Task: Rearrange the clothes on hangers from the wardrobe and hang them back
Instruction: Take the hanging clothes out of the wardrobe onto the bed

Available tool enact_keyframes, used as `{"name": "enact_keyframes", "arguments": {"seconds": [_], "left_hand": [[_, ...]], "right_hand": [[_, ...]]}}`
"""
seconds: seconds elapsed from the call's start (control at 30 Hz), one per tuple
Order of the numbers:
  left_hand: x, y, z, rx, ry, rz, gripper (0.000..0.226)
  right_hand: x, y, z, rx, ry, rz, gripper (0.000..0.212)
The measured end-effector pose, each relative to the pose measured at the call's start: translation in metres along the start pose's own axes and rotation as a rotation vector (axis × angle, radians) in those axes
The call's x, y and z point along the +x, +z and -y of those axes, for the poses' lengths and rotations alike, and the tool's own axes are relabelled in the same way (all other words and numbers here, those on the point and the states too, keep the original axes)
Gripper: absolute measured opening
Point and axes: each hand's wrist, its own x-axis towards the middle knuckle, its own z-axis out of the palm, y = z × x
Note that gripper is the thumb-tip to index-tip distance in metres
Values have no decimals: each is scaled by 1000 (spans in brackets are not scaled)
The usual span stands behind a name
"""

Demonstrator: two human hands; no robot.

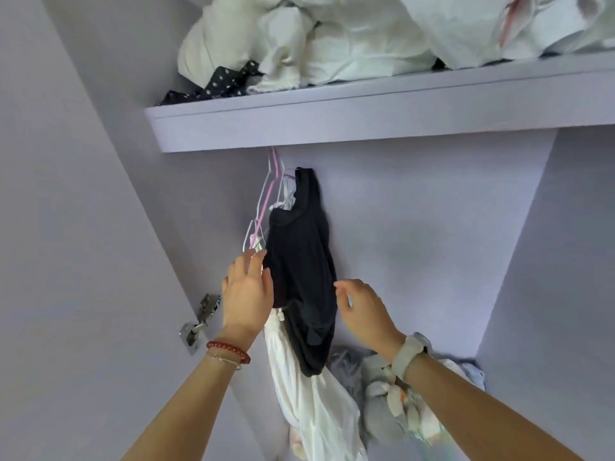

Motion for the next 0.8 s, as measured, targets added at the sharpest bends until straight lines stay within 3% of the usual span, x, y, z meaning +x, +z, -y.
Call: {"name": "enact_keyframes", "arguments": {"seconds": [0.17, 0.37, 0.6, 0.8], "left_hand": [[47, 4, 29, 2, -100, -9, 42], [61, 22, 51, -172, -11, -49, 37], [63, 25, 63, -368, -58, -62, 39], [61, 28, 66, -475, -81, -57, 38]], "right_hand": [[76, 31, 53, 184, 33, 36, 31], [129, 63, 76, 58, 96, 79, 35], [137, 61, 71, 131, 74, -7, 37], [146, 82, 81, 27, 169, 64, 40]]}}
